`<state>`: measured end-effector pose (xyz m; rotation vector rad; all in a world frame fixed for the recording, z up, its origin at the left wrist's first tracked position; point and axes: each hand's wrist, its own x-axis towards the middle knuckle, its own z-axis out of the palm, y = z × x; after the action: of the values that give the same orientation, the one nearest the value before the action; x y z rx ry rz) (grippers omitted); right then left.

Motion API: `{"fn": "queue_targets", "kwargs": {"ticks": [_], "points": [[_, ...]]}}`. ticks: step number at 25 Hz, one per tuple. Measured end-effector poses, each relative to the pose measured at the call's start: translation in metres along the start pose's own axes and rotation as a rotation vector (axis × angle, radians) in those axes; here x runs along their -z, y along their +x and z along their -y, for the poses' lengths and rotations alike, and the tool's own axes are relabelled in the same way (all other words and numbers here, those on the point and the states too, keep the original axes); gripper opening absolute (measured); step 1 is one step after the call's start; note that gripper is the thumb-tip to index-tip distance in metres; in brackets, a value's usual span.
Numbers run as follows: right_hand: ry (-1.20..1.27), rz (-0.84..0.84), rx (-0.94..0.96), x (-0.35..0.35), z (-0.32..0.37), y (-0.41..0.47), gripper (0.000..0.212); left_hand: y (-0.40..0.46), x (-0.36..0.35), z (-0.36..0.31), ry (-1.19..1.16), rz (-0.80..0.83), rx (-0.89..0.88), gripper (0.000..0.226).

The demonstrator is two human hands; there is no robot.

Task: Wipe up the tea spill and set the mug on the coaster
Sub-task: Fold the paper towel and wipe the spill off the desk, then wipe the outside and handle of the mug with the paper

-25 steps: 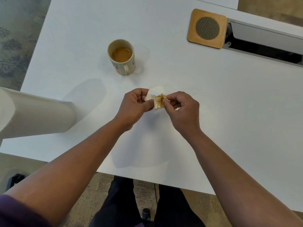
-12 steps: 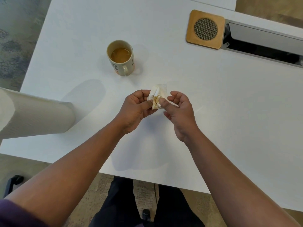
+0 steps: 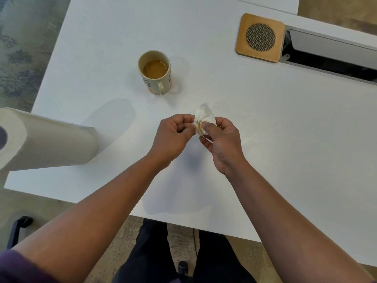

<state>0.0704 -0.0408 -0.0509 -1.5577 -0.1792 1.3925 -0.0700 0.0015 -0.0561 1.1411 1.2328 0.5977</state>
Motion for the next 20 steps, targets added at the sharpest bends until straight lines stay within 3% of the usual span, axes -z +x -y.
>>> {"fn": "queue_targets", "kwargs": {"ticks": [4, 7, 11, 16, 20], "points": [[-0.02, -0.108, 0.054, -0.004, 0.001, 0.013, 0.018, 0.008, 0.004, -0.003, 0.164, -0.349, -0.023, 0.033], [-0.05, -0.111, 0.062, -0.003, 0.005, 0.026, 0.018, 0.026, 0.012, -0.009, 0.075, -0.55, 0.017, 0.048], [-0.01, -0.096, 0.034, -0.005, 0.012, 0.041, 0.018, 0.052, 0.017, -0.014, -0.051, -0.551, 0.136, 0.043], [-0.05, -0.068, 0.038, -0.011, 0.017, 0.056, 0.016, 0.065, 0.019, -0.019, -0.164, -0.54, 0.099, 0.019], [-0.071, -0.048, 0.033, -0.016, 0.019, 0.063, 0.014, 0.067, 0.023, -0.023, -0.18, -0.502, 0.105, 0.02]]}}
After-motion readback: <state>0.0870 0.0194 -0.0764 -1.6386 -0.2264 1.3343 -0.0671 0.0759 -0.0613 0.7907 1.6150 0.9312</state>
